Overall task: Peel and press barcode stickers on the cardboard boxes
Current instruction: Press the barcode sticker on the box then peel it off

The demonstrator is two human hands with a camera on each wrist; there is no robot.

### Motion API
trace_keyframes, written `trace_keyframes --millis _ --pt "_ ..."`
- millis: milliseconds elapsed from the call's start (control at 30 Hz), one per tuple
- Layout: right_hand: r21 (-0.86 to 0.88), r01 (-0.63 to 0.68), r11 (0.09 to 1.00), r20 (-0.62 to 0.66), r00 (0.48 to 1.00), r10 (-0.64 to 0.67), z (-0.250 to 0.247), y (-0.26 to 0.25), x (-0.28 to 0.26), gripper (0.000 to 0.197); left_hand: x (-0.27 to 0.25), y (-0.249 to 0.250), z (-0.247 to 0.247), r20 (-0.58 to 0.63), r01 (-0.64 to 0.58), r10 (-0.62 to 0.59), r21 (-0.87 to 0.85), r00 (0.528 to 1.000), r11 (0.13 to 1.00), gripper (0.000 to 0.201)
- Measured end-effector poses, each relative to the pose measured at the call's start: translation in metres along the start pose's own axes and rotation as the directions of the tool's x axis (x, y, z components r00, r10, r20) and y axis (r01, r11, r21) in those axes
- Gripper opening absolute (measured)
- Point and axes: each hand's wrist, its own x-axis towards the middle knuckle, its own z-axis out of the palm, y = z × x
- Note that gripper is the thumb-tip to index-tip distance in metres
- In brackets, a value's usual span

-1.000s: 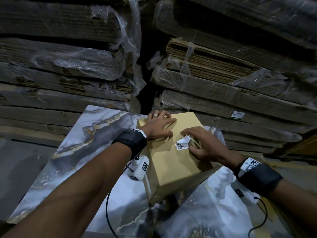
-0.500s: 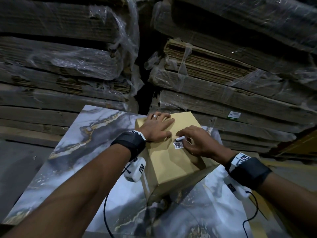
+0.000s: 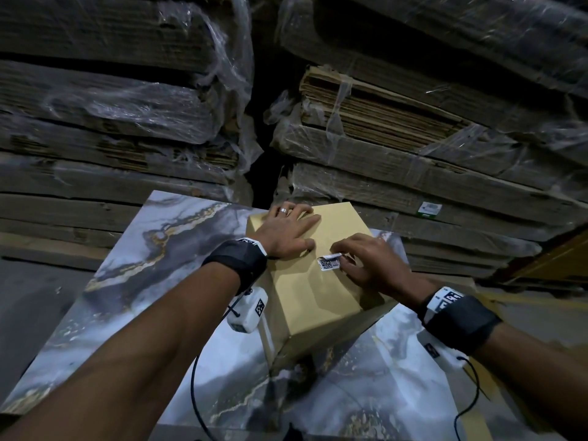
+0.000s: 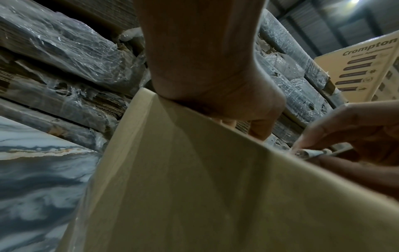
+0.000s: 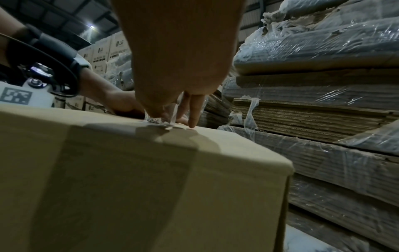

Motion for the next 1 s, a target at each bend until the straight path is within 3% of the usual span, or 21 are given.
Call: trace_keyframes --millis 167,500,700,767,900,1000 --pt "0.006 0.018 1.000 -0.089 0.996 -0.017 0.000 -0.007 -0.008 0.028 -0.001 0.002 0.000 -0.021 0.005 -0.005 0.003 1.000 1.000 0.078" --pt "0.028 0.012 1.000 -0.023 1.000 -0.012 -0.009 -0.023 -0.007 0.035 0.000 0.002 -0.001 -0.014 0.007 -0.007 0.026 1.000 1.000 0.078" --pt "0.145 0.020 0.989 -0.112 0.994 -0.004 -0.023 -0.031 0.005 0.034 0.001 0.001 0.003 -0.016 0.002 -0.001 0.021 1.000 1.000 0.079" --pt "0.219 -0.016 0.976 -0.066 0.997 0.031 -0.026 -0.025 0.012 0.040 0.001 0.001 0.004 -0.028 0.004 -0.004 0.017 1.000 1.000 0.078" --pt "0.257 -0.111 0.960 0.198 0.978 0.060 -0.025 -0.007 0.012 0.064 0.001 0.001 0.003 -0.024 0.009 -0.009 0.016 1.000 1.000 0.079" --pt "0.226 -0.105 0.968 0.235 0.971 0.051 -0.021 -0.001 0.006 0.069 0.001 0.001 0.002 -0.012 0.008 -0.008 0.019 1.000 1.000 0.080"
